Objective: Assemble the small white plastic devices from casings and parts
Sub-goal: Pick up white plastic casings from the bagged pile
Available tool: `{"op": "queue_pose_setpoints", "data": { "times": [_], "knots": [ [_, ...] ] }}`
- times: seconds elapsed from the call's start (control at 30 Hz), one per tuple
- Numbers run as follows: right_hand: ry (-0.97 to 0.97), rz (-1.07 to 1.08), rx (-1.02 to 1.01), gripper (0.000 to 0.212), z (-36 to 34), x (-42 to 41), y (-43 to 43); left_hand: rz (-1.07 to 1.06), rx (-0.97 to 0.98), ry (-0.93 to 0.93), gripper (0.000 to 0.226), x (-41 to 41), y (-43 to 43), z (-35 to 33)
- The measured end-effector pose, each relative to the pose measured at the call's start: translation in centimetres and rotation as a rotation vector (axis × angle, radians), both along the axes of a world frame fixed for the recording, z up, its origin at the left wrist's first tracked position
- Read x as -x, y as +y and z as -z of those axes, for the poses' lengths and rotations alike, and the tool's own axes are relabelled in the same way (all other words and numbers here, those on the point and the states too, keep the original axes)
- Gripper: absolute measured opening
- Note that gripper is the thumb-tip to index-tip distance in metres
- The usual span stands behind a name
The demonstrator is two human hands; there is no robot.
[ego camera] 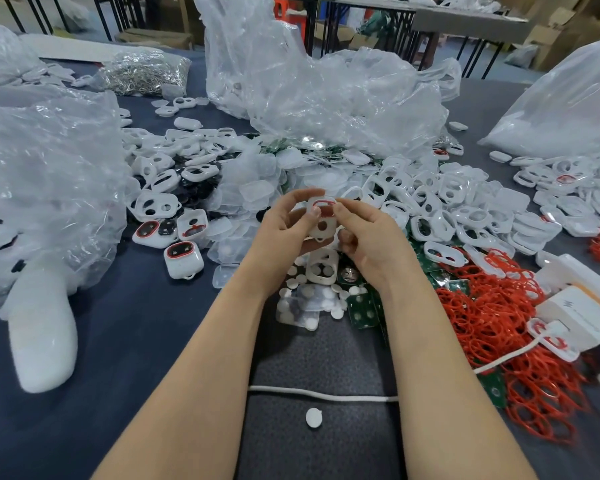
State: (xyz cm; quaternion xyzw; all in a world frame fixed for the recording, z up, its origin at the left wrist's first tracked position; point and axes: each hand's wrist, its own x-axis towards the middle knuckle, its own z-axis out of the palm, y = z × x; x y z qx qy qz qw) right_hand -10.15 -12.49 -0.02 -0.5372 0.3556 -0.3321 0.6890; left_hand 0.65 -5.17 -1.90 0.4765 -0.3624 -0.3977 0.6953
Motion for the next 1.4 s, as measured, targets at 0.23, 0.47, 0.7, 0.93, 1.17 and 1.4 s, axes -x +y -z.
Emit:
{"op": "queue_pose_setpoints", "data": {
  "times": [0.23,0.47,0.7,0.93,1.17,1.4],
  "knots": [
    [-0.086,0.021,-0.057,0.011,-0.2,-0.3,0.1,0.024,-0.009,0.095,0.019,-0.1,-0.1,-0.1],
    [0.317,0.346,0.711,0.005,0.7,-1.0,1.1,-0.089,-0.058,-0.042,0.023,0.6,-0.7,0.0],
    [0.432,0.334,0.864,0.006,0.9,-1.4,1.2,-0.187,-0.037,-0.160,0.022,0.5,-0.9,0.2],
    [0.365,0.298,0.723,0.005,0.6,-1.1,1.0,-0.185,-0.010,-0.016,0.016,0.2,-0.7,0.4],
    [0.284,0.345,0.637,0.007,0.4,-0.9,0.7,-0.204,-0.025,-0.005,0.015,0.3,-0.7,0.1],
    [0.311,0.339,0.694,0.007,0.6,-0.9,0.9,-0.168,-0.029,-0.016,0.017,0.5,-0.8,0.2]
  ]
}}
